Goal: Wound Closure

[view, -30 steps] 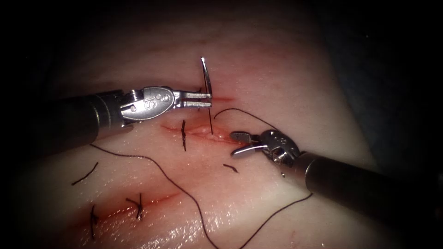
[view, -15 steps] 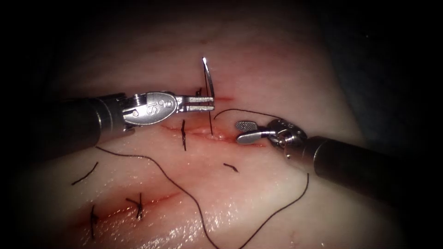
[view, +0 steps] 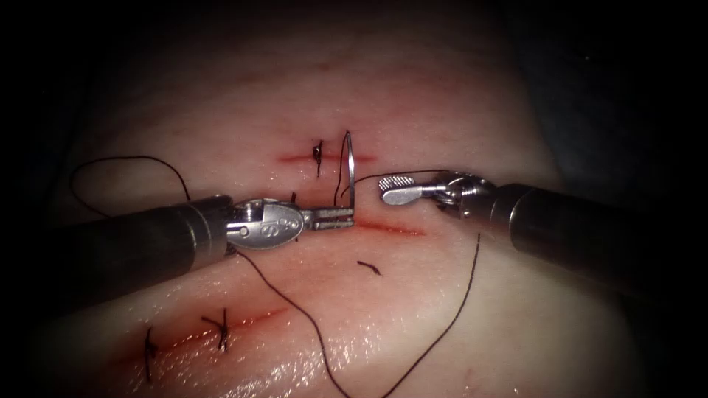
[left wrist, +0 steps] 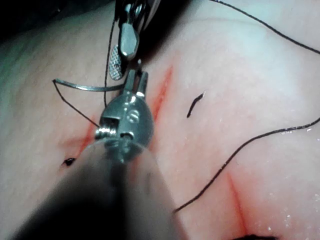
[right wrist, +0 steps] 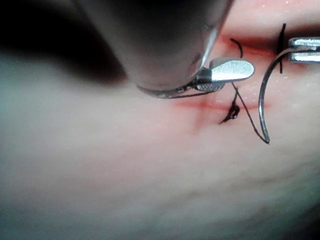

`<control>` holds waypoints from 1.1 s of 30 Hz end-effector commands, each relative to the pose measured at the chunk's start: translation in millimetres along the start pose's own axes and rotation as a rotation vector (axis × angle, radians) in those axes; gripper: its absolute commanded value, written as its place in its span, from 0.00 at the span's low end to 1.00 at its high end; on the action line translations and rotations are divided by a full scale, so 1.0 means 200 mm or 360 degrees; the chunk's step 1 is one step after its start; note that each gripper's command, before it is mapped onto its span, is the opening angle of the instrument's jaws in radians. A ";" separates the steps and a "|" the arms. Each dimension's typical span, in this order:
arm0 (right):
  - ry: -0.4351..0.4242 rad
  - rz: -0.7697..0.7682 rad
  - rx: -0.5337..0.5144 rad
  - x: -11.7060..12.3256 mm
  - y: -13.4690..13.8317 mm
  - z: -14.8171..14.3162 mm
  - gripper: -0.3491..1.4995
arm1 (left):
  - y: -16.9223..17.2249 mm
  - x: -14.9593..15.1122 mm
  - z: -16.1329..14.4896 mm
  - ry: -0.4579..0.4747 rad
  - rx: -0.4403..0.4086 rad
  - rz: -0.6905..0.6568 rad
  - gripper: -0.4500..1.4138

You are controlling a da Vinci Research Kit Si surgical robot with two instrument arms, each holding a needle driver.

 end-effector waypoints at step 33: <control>-0.0008 0.0024 -0.0062 0.005 -0.006 0.029 0.90 | 0.013 -0.005 0.009 -0.0114 0.0020 0.0225 0.00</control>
